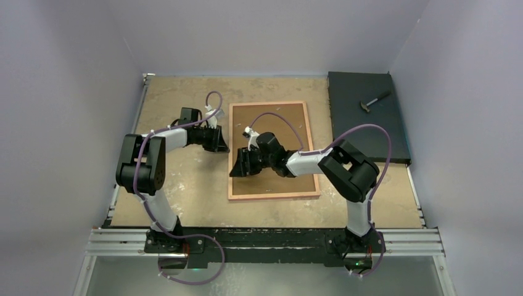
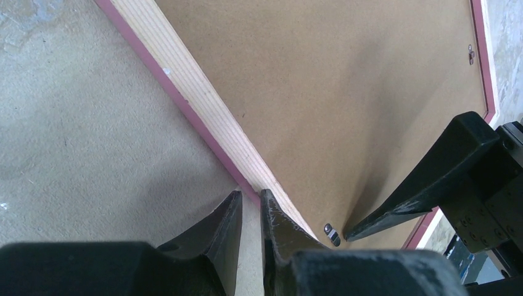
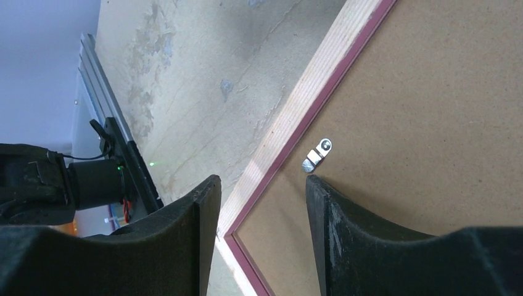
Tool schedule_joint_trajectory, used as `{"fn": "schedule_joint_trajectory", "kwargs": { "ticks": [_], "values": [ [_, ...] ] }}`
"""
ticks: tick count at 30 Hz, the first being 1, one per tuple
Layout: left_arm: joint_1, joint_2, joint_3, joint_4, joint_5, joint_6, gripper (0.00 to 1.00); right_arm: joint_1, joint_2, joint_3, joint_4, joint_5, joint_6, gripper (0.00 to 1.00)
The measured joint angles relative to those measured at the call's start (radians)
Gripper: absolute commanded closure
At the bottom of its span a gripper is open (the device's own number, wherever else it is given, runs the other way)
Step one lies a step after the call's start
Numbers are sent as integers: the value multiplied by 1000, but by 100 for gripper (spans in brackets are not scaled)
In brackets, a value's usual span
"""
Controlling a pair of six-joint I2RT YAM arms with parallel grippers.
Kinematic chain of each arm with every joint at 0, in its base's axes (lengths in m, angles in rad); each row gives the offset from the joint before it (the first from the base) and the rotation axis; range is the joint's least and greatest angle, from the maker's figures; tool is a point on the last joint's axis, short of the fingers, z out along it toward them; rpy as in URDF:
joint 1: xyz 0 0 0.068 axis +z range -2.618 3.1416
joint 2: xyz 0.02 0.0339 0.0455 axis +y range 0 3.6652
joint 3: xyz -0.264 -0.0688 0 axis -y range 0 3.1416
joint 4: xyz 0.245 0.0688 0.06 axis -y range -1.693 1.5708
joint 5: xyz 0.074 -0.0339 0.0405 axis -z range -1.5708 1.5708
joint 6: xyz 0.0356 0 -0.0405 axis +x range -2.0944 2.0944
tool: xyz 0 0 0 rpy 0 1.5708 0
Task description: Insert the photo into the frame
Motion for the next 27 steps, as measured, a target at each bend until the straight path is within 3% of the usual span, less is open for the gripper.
{"fn": "schedule_joint_trajectory", "kwargs": {
  "ticks": [27],
  "values": [
    [-5,-8,-5,2,0,26,88,4,58,43,49,-6,45,50]
  ]
}}
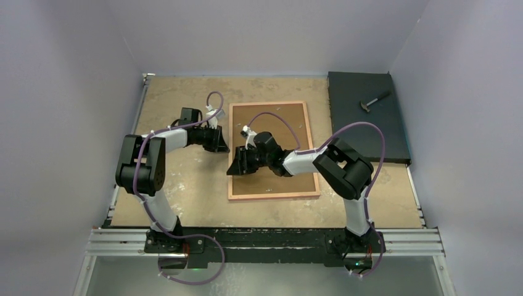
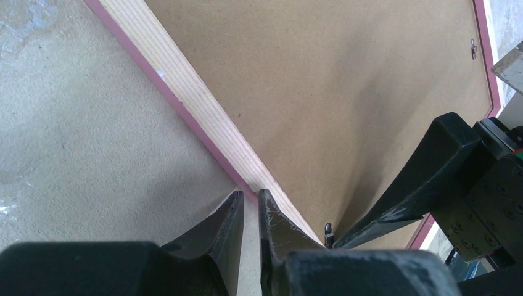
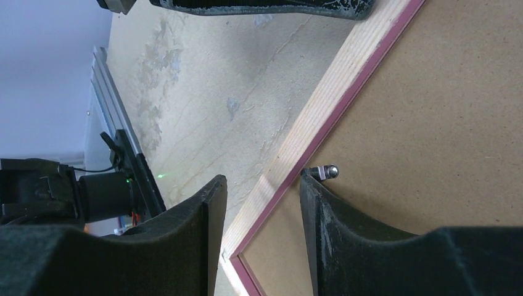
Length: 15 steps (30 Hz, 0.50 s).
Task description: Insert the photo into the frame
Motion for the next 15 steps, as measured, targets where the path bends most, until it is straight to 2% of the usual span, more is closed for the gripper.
{"fn": "schedule_joint_trajectory", "kwargs": {
  "ticks": [15],
  "values": [
    [0,-2,-1,0,0,3,89,0,9,6,13,21,6,51]
  ]
}}
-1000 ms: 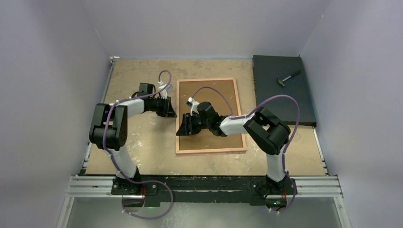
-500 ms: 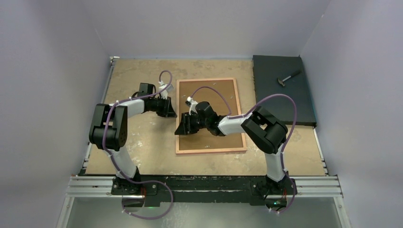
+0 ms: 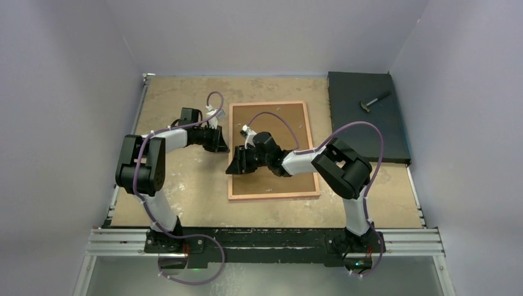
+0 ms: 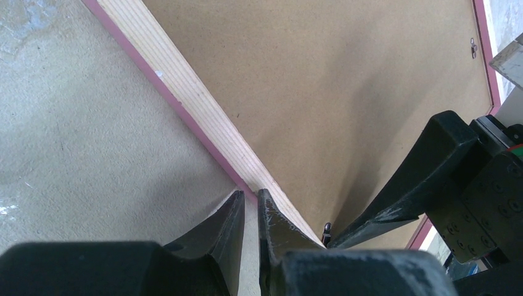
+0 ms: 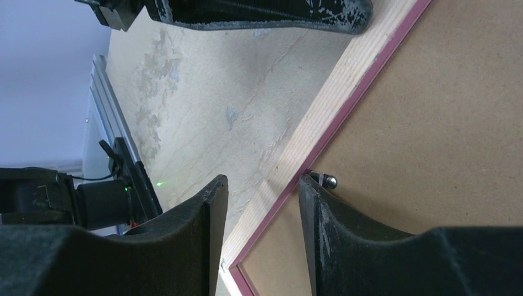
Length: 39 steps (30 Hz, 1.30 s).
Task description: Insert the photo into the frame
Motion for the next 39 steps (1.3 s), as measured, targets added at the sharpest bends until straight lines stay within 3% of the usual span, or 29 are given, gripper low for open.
{"fn": "schedule_joint_trajectory", "kwargs": {
  "ticks": [15,19,30,39],
  "values": [
    [-1,-2,0,-1,0,16,90,5,7,5,23,37,4,51],
    [-1,-4,0,-4,0,23,90,6,3,-5,40,37,4,45],
    [-2,-17,0,-47,-25,24,91,4,-183,-78,45,62,-40,39],
    [-4,-17,0,-47,-27,24,91,4,-109,-144,55,71,-39,40]
  ]
}}
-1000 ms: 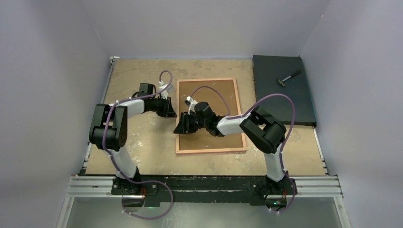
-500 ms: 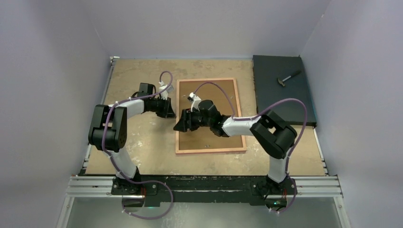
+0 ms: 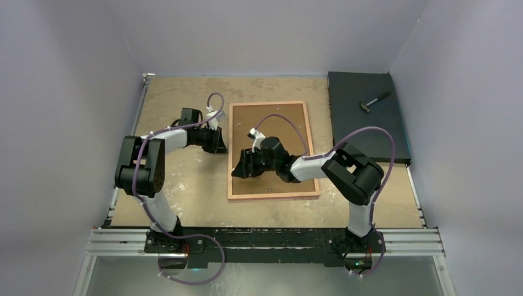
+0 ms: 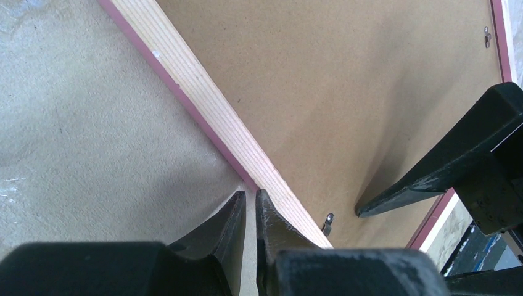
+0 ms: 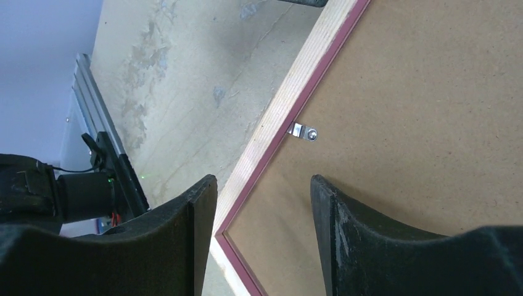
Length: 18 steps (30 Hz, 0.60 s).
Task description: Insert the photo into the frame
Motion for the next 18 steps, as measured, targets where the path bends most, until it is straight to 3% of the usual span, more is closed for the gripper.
{"fn": "schedule_joint_trajectory", "kwargs": {
  "ticks": [18],
  "values": [
    [-2,0,-11,9,-3,-1,92,0,100,69,101,-24,49,43]
  ]
}}
